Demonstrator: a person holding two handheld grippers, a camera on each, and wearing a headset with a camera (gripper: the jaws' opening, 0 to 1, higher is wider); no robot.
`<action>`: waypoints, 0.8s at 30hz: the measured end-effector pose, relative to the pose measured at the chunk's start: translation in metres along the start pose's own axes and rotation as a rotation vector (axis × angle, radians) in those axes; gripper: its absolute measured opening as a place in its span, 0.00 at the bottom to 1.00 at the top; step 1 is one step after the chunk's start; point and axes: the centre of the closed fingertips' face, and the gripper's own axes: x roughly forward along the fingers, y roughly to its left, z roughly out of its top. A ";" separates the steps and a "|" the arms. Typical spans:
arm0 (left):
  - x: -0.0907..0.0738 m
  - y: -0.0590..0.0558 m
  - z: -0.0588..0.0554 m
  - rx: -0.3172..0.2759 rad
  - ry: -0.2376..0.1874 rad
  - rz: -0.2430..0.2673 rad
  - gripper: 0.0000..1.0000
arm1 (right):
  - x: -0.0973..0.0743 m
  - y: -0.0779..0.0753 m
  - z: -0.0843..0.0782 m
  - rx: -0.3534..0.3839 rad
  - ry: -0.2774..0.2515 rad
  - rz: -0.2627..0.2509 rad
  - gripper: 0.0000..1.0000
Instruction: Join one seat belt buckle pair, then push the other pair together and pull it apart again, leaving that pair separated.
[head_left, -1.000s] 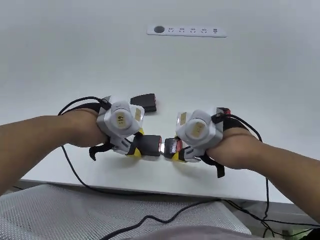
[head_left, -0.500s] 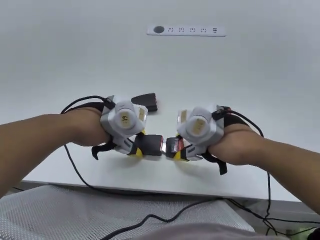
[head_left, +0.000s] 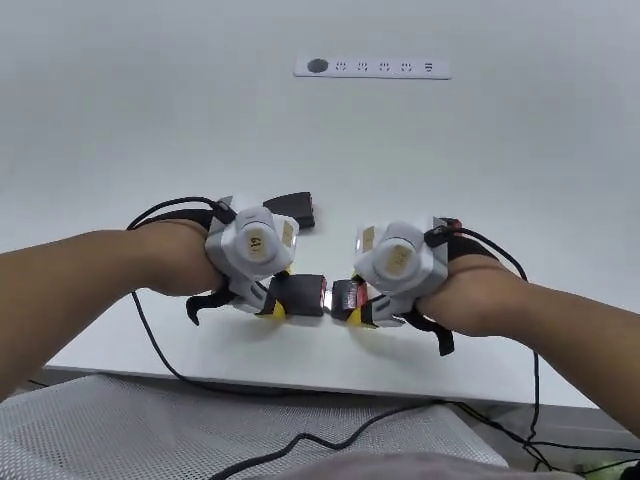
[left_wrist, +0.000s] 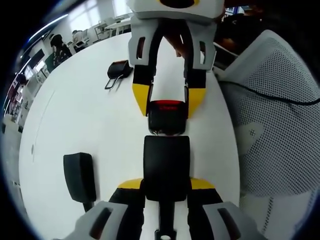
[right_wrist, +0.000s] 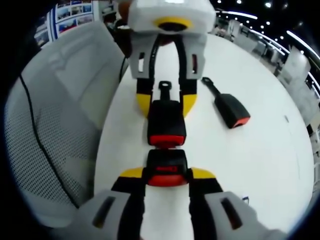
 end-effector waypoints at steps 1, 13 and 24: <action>0.000 0.000 0.000 -0.011 0.005 0.003 0.34 | 0.000 0.000 0.000 -0.003 -0.002 -0.001 0.33; -0.017 0.005 -0.001 0.024 -0.018 0.058 0.44 | -0.011 -0.002 0.011 0.000 -0.041 -0.035 0.38; -0.051 0.050 -0.002 -0.029 -0.104 0.141 0.44 | -0.037 -0.027 0.007 0.019 -0.074 -0.079 0.37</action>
